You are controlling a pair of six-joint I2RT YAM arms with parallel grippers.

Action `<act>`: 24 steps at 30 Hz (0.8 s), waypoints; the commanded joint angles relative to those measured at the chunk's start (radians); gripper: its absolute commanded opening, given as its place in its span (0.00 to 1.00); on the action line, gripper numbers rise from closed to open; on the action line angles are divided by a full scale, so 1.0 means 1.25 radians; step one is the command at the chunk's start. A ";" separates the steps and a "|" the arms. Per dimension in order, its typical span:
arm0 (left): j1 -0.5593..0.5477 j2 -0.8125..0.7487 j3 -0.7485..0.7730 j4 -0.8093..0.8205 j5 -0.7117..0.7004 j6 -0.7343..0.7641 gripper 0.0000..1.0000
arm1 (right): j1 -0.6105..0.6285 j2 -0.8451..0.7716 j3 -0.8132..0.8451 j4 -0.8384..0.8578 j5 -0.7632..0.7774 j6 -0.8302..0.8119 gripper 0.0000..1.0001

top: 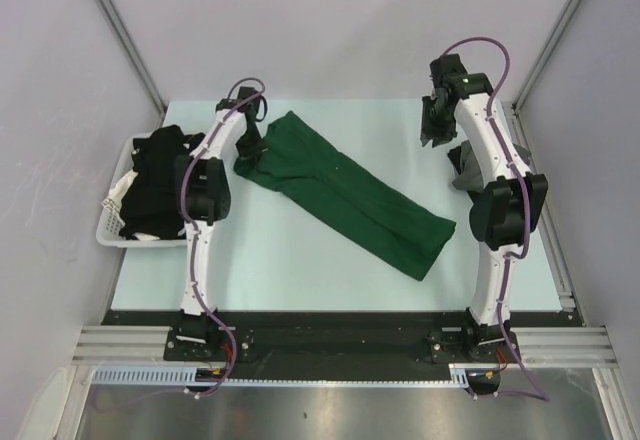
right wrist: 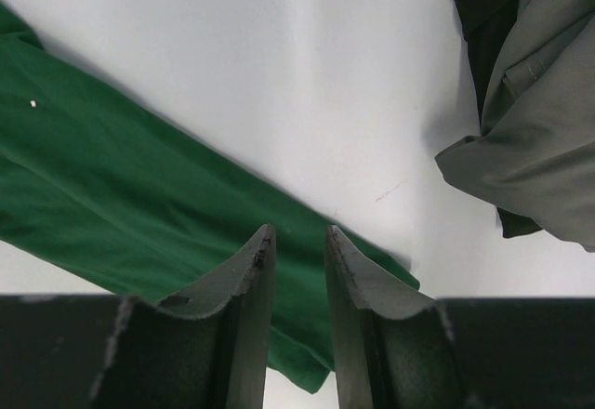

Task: Fold and stack the t-shirts

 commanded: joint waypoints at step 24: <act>0.051 0.112 0.134 0.279 0.094 -0.086 0.00 | 0.040 -0.087 -0.058 -0.014 0.005 -0.006 0.29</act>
